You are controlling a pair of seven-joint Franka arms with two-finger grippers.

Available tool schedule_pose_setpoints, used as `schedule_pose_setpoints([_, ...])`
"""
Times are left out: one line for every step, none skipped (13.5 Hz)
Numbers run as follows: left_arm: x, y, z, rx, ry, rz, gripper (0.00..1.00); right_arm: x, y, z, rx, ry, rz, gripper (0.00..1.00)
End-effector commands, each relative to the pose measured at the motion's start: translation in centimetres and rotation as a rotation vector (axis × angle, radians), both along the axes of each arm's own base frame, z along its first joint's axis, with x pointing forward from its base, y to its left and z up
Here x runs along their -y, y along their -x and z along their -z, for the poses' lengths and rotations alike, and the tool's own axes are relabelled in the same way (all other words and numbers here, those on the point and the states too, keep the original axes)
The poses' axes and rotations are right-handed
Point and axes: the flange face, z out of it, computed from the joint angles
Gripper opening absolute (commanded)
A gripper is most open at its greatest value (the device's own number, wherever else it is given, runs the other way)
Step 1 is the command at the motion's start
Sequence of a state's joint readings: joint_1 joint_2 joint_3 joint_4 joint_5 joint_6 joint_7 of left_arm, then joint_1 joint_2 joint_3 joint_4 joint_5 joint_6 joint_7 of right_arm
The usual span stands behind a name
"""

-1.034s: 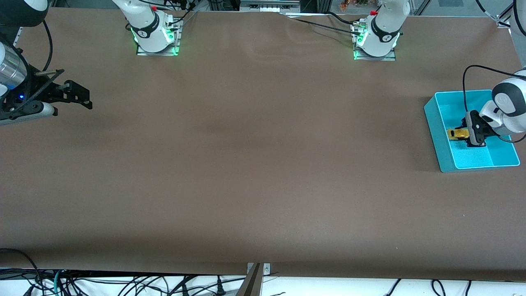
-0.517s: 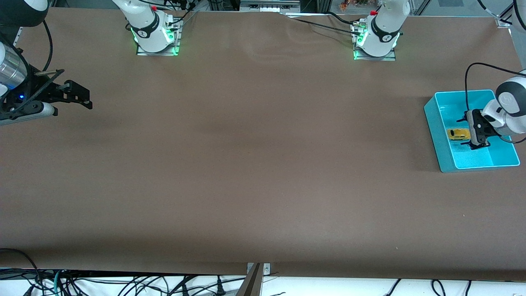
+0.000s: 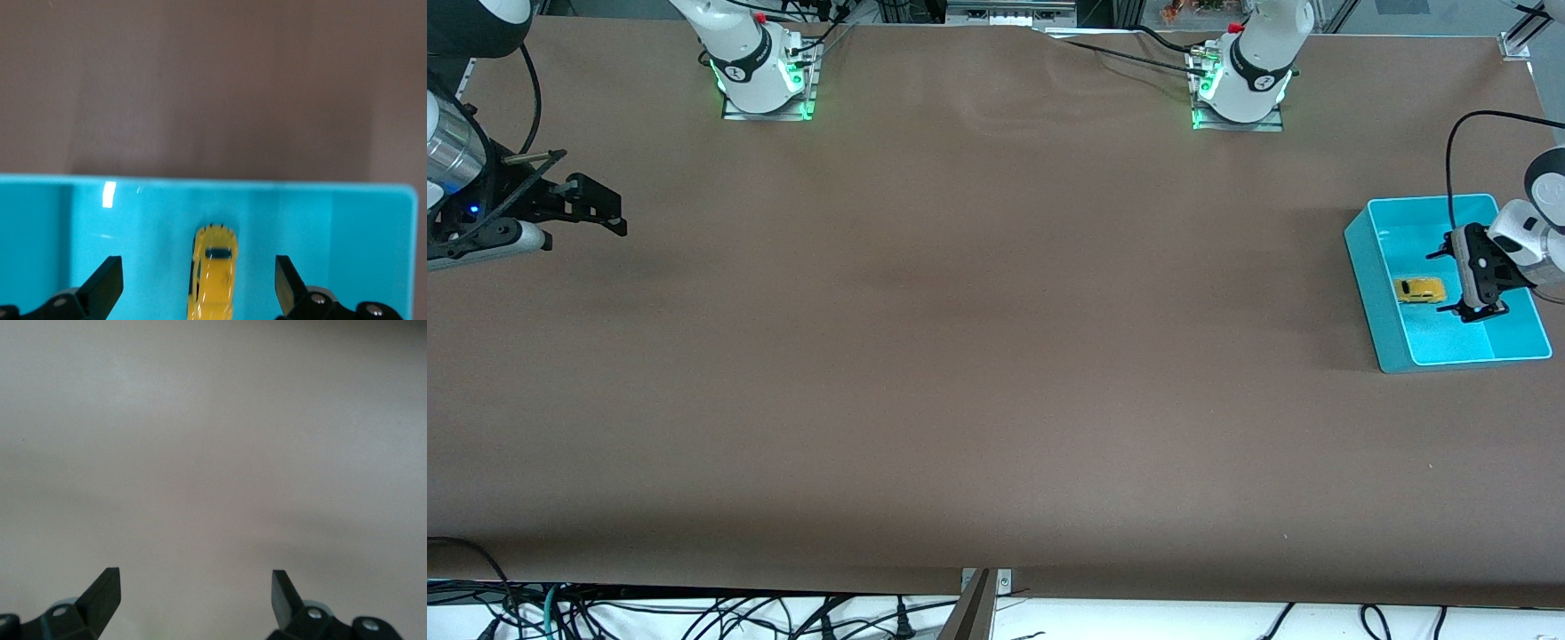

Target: Wind and store yellow beetle car

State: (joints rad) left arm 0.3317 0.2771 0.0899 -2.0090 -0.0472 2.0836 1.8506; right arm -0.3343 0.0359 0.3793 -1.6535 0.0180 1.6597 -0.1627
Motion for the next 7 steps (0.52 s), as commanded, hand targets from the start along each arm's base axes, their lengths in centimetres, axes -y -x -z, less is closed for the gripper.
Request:
schedule_pose_setpoints([5.5,-1.8,-3.7,-0.061,-0.003,-0.102,1.0,-0.2,-0.2,-0.5,-0.003,0.002,-0.008,1.0])
schedule_pose_setpoints([7.7,-2.7,-5.1,-0.077,-0.015,-0.14,1.0,-0.2,-0.2,-0.5,-0.003,0.002,-0.008,1.0])
schedule_pose_setpoints([10.0,-3.7,-6.3,-0.08,-0.028,-0.165,1.0,-0.2,-0.2,-0.5,-0.003,0.002,-0.008,1.0])
schedule_pose_setpoints([12.3,-4.8,-7.7,-0.066,-0.035,-0.188,1.0,-0.2,-0.2,-0.5,-0.003,0.0,-0.008,1.0])
schedule_pose_setpoints([14.6,-5.5,-9.5,-0.052,-0.013,-0.224,1.0,-0.2,-0.2,-0.5,-0.003,0.002,-0.008,1.0])
schedule_pose_setpoints([16.6,-6.0,-11.3,-0.045,0.001,-0.278,1.0,-0.2,-0.2,-0.5,-0.003,0.002,-0.008,1.0])
schedule_pose_setpoints([19.1,-6.7,-13.4,-0.03,-0.01,-0.342,1.0,-0.2,-0.2,-0.5,-0.003,0.002,-0.008,1.0])
